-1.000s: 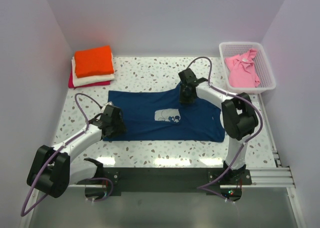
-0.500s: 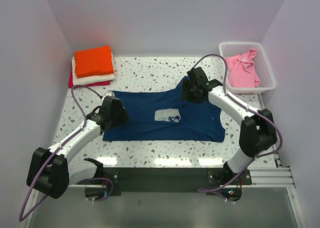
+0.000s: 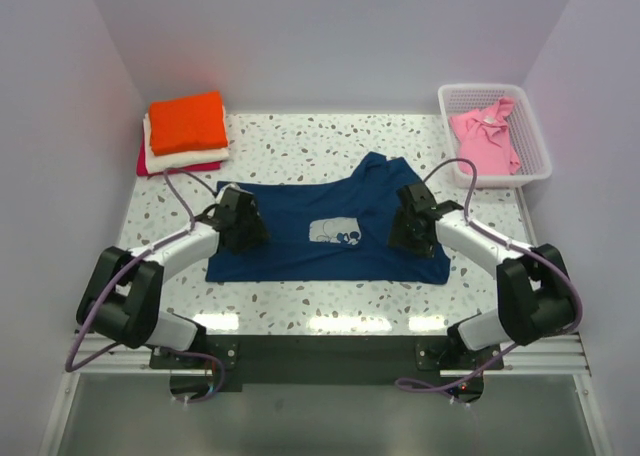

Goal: Fold and stack the t-shirts
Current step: Fold the tshirt

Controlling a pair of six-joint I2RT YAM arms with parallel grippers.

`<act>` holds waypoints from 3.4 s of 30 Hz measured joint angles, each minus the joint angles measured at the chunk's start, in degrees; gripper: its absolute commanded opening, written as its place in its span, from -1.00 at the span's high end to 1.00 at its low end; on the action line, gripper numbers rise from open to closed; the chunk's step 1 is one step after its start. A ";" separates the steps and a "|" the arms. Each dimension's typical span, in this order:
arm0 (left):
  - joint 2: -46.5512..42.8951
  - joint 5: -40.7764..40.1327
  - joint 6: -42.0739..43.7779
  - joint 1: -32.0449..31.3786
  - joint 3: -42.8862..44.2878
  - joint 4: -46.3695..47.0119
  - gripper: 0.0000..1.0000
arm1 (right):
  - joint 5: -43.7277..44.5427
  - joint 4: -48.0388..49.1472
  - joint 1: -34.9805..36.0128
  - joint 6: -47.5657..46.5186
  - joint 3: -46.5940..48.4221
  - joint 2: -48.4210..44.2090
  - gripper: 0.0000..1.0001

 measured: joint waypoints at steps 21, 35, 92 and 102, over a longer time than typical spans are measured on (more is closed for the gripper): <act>-16.48 -1.62 -7.28 -0.02 -14.71 1.92 -0.25 | -5.25 -7.32 -8.70 3.78 -15.10 -20.46 -0.30; -19.91 -4.26 -5.31 0.17 -9.38 -10.75 -0.30 | -8.24 -13.29 -8.70 -0.92 -0.68 -19.71 -0.28; 32.06 -17.62 1.03 19.15 38.18 -18.12 0.78 | -15.32 10.01 -12.07 -22.93 52.76 43.01 -0.25; 32.15 -16.90 1.57 19.15 38.18 -17.70 0.94 | -15.56 7.93 -12.11 -22.91 53.53 45.66 -0.15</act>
